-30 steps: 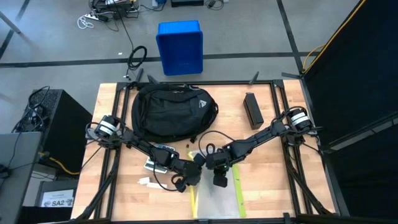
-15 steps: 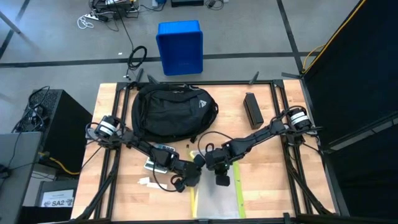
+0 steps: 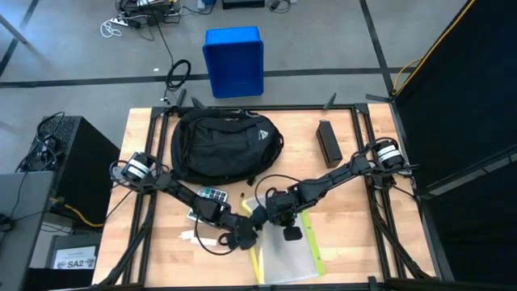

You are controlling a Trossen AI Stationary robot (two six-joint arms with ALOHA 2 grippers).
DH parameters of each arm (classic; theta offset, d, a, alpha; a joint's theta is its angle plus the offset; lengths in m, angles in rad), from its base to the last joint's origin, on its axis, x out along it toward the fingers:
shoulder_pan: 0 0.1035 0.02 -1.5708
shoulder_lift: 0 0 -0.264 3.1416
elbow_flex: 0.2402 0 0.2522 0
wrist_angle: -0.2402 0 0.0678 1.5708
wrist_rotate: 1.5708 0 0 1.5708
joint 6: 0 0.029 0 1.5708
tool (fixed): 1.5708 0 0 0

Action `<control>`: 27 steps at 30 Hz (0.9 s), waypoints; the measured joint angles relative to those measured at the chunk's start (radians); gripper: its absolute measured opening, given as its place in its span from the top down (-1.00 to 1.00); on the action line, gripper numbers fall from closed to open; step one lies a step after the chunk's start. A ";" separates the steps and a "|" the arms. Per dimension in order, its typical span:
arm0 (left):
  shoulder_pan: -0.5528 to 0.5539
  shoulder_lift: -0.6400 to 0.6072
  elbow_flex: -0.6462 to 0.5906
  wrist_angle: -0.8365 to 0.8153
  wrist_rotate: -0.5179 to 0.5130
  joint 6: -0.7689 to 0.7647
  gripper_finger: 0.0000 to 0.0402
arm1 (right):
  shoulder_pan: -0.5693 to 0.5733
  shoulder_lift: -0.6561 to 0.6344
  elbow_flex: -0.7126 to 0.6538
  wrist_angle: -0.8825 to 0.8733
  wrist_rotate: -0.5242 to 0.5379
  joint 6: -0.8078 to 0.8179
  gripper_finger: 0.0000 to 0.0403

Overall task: Unpack backpack
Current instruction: Remove the bottom black pen from the yellow zip bag

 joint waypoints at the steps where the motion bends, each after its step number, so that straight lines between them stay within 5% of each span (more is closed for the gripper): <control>1: -0.007 0.000 0.000 0.007 -0.017 0.010 0.22 | 0.000 0.000 0.000 0.012 -0.007 -0.009 1.00; 10: -0.073 -0.001 -0.005 0.016 -0.191 0.100 0.22 | -0.007 0.000 0.000 0.069 -0.028 0.009 1.00; 19: -0.092 0.006 -0.006 0.028 -0.219 0.132 0.22 | -0.026 0.000 0.000 0.089 -0.039 0.046 1.00; 27: -0.093 0.058 -0.006 0.088 -0.234 0.238 0.22 | -0.031 0.002 -0.002 0.173 -0.163 0.045 1.00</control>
